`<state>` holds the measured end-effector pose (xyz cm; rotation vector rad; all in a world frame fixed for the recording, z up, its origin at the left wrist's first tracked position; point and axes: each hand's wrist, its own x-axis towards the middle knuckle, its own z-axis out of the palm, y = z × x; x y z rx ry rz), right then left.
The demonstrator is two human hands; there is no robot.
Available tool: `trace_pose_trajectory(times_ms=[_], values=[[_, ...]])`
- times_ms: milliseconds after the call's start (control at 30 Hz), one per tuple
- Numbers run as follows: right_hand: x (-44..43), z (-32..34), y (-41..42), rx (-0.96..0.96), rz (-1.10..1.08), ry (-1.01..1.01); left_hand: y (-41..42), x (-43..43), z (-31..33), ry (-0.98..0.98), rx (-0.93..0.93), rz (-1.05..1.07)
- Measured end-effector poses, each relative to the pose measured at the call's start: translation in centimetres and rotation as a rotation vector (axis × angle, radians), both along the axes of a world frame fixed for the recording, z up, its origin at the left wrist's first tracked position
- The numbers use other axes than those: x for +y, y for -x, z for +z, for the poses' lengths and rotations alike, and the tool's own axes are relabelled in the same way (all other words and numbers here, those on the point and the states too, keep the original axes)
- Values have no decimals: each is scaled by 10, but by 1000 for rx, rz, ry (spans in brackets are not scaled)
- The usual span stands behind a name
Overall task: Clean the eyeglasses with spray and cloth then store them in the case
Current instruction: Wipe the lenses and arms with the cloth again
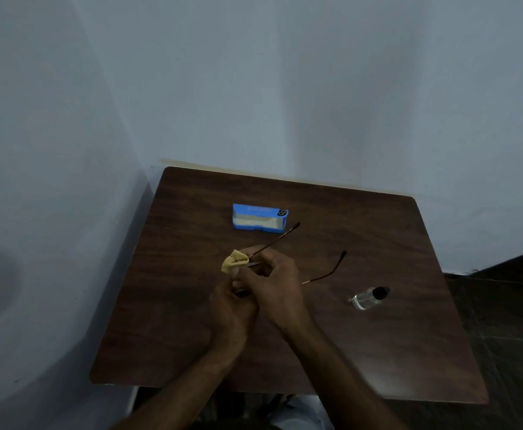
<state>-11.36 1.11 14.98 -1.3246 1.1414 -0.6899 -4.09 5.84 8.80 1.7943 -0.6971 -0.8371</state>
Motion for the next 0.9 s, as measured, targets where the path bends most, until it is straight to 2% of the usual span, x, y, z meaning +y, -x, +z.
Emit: trace_pose_trajectory(times_ms=[233,467,633,767,900], values=[[-3,10,-4,-180,-158,118,4,-7,6,69,48,24],[-20,37,-1,-403,-345,54,4,-16,-4,143,28,59],[-34,48,7,-553,-412,-41,10,-18,-8,177,284,100],[-37,47,10,-586,-422,-117,12,-17,-8,163,343,99],[-36,38,9,-486,-401,-47,12,-14,-8,149,291,101]])
